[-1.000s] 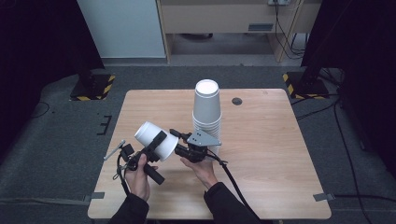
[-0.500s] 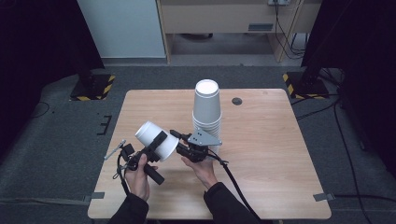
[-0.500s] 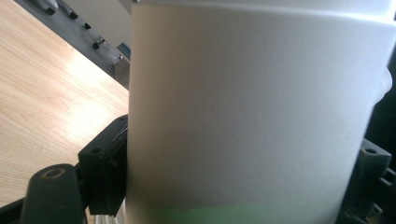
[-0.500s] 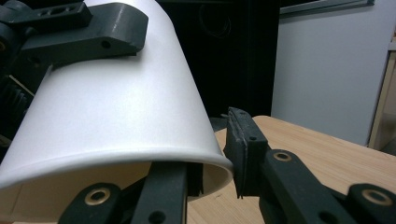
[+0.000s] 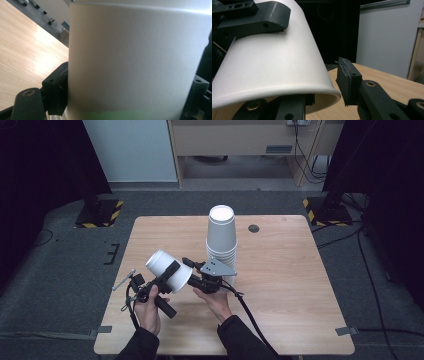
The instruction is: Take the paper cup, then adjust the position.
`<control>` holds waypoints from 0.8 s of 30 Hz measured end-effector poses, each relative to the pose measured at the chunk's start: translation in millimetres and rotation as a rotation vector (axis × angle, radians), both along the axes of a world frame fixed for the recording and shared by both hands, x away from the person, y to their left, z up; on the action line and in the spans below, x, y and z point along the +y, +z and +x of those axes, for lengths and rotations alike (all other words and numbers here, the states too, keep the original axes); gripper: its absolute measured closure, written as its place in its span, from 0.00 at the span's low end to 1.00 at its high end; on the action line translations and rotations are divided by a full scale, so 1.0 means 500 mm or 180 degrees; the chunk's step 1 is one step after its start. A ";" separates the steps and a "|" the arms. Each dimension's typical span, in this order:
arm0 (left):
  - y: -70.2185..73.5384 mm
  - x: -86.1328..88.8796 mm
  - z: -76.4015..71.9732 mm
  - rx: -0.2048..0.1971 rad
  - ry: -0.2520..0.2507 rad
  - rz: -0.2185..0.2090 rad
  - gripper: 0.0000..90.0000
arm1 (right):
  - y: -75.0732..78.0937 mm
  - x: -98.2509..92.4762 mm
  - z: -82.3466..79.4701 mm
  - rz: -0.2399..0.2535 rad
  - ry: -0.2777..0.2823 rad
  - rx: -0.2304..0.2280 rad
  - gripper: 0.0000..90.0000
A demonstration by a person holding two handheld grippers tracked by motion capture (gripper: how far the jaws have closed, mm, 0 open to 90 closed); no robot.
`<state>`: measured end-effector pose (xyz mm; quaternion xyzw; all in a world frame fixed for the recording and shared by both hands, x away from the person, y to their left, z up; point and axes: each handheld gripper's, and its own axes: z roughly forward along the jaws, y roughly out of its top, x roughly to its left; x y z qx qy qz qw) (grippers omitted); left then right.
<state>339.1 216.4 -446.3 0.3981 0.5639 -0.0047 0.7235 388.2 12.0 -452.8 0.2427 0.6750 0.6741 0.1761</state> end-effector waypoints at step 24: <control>-0.002 0.015 0.003 0.0021 0.0136 -0.0005 0.16 | 0.003 0.013 -0.001 -0.0122 0.0077 0.0136 0.89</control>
